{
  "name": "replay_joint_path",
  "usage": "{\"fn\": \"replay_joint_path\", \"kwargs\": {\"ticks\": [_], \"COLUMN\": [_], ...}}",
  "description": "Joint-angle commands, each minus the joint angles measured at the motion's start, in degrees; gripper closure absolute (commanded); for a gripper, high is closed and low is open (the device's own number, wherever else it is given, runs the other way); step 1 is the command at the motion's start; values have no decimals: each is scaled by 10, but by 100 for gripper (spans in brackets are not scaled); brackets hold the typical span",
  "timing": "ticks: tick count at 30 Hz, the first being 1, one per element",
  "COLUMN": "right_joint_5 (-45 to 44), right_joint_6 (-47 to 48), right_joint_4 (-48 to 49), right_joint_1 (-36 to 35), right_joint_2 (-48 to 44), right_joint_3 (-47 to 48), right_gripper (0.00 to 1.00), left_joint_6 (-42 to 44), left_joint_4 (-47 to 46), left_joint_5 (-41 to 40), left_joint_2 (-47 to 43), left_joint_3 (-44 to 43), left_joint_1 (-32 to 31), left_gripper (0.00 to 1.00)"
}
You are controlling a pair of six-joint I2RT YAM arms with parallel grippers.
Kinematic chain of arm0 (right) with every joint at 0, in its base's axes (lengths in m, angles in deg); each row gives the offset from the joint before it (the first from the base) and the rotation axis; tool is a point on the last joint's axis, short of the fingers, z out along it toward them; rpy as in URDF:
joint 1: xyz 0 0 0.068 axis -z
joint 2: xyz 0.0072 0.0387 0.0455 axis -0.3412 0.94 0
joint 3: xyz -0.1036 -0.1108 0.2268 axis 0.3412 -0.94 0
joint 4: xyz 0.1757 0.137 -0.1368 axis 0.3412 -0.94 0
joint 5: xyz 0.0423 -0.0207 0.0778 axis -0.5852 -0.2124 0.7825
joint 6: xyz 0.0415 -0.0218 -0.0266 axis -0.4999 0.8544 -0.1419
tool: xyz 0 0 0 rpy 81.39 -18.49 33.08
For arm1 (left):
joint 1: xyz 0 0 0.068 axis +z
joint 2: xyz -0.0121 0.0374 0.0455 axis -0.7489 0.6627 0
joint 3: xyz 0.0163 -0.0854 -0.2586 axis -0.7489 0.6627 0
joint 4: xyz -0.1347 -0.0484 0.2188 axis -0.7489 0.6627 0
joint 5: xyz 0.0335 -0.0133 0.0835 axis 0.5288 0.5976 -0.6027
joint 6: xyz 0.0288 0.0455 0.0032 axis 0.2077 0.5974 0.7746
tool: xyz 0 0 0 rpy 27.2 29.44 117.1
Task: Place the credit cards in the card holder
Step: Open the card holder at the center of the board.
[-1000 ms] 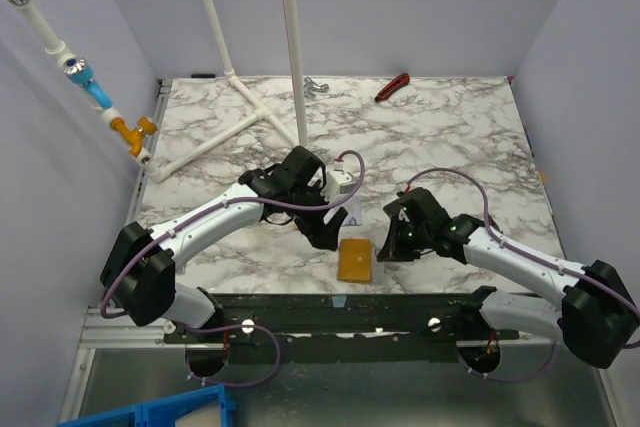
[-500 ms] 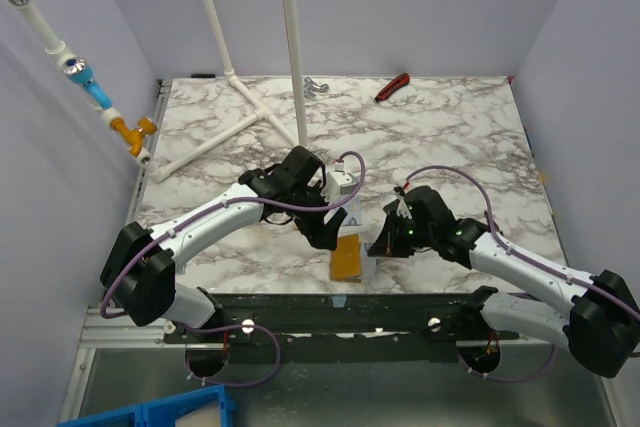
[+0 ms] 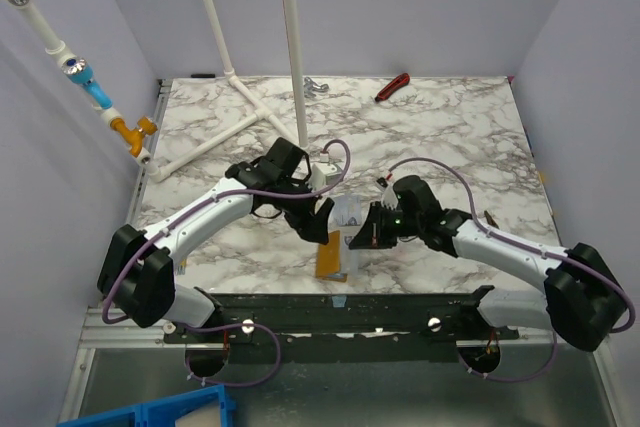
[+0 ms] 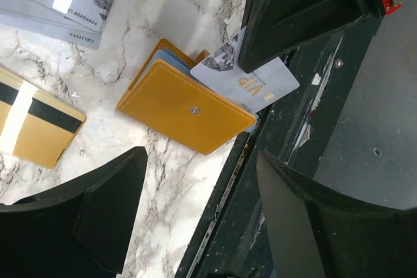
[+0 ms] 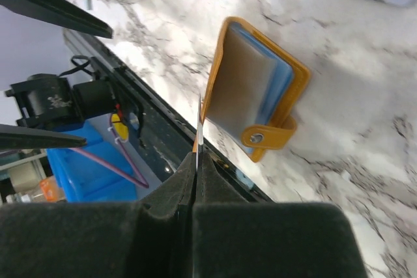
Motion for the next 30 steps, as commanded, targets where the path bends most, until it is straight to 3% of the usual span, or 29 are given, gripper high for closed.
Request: {"fn": "replay_joint_path", "kwargs": {"ticks": [1, 16, 30], "right_joint_5": [56, 55, 37], "right_joint_6": [-7, 11, 5], "right_joint_4": [63, 96, 121], "right_joint_1": [1, -60, -62], "right_joint_2": [39, 193, 247], "right_joint_3": [40, 144, 164], "right_gripper": [99, 99, 99], "left_joint_6": [18, 34, 57], "left_joint_4": [14, 24, 50], "left_joint_5": [45, 61, -23], "left_joint_2": [-15, -4, 19], "left_joint_3": [11, 47, 36], "left_joint_1": [29, 71, 72], "left_gripper": [31, 30, 34]}}
